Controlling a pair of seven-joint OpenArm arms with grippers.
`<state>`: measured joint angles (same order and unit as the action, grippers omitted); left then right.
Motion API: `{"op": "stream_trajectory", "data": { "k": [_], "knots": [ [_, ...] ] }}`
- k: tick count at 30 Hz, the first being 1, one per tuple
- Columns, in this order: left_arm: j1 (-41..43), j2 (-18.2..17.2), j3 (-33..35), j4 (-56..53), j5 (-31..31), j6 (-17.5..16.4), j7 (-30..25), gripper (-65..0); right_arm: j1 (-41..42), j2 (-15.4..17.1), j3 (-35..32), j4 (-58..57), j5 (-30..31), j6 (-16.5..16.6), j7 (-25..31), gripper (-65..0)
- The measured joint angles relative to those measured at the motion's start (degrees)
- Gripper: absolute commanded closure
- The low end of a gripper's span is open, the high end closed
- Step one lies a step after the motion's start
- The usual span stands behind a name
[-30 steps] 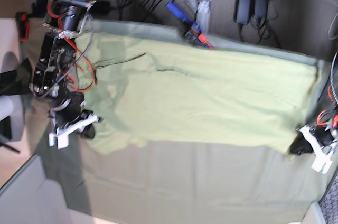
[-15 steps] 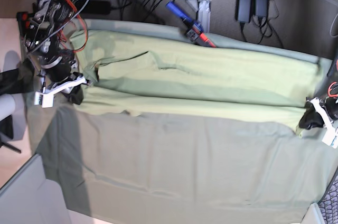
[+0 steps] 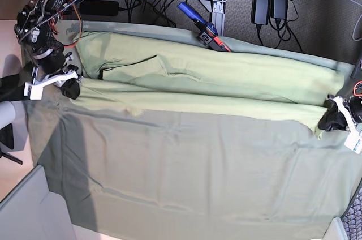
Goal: Fold the T-shirt properly
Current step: 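Fold the grasped edge over onto the first fold with both grippers, then release the edge and regrasp the folded strip ends with both grippers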
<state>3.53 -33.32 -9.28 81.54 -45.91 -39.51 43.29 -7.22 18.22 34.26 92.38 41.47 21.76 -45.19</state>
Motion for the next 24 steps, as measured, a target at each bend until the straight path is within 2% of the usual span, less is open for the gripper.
{"op": "stream_trajectory", "data": {
  "k": [6,7,9,10,11,12,24],
  "knots": [
    [1.86,-0.02,-0.02,0.00,-0.57,0.00,0.46,-0.8,-3.28,-0.63,0.11,-0.02,-0.13,0.15,0.04,0.0],
    [2.21,-0.02,-0.02,0.00,-1.16,0.00,0.44,-8.9,-3.58,-0.63,0.11,-0.02,-0.50,0.13,0.11,0.0],
    [2.71,-0.02,-0.02,0.00,-1.05,0.00,0.50,-26.5,-4.37,-0.61,0.11,-0.02,-1.05,0.13,0.35,-21.3],
    [2.93,-0.02,-0.02,-0.02,-1.09,0.00,0.52,-32.9,-4.63,-0.61,0.11,-0.02,-1.60,0.15,0.33,-32.0],
    [3.02,-0.02,-0.02,-0.02,-1.11,0.00,0.55,-35.7,-4.68,-0.59,0.13,-0.02,-1.95,0.13,0.28,-40.6],
    [2.99,-0.02,-0.02,-0.02,-1.09,0.00,0.55,-35.8,-4.70,-0.57,0.13,-0.02,-2.16,0.13,0.61,-44.7],
    [2.97,-0.02,-0.02,0.00,-7.82,0.02,0.46,-35.7,-1.88,-0.28,4.83,4.81,-0.50,0.13,2.95,-44.3]
  ]
}}
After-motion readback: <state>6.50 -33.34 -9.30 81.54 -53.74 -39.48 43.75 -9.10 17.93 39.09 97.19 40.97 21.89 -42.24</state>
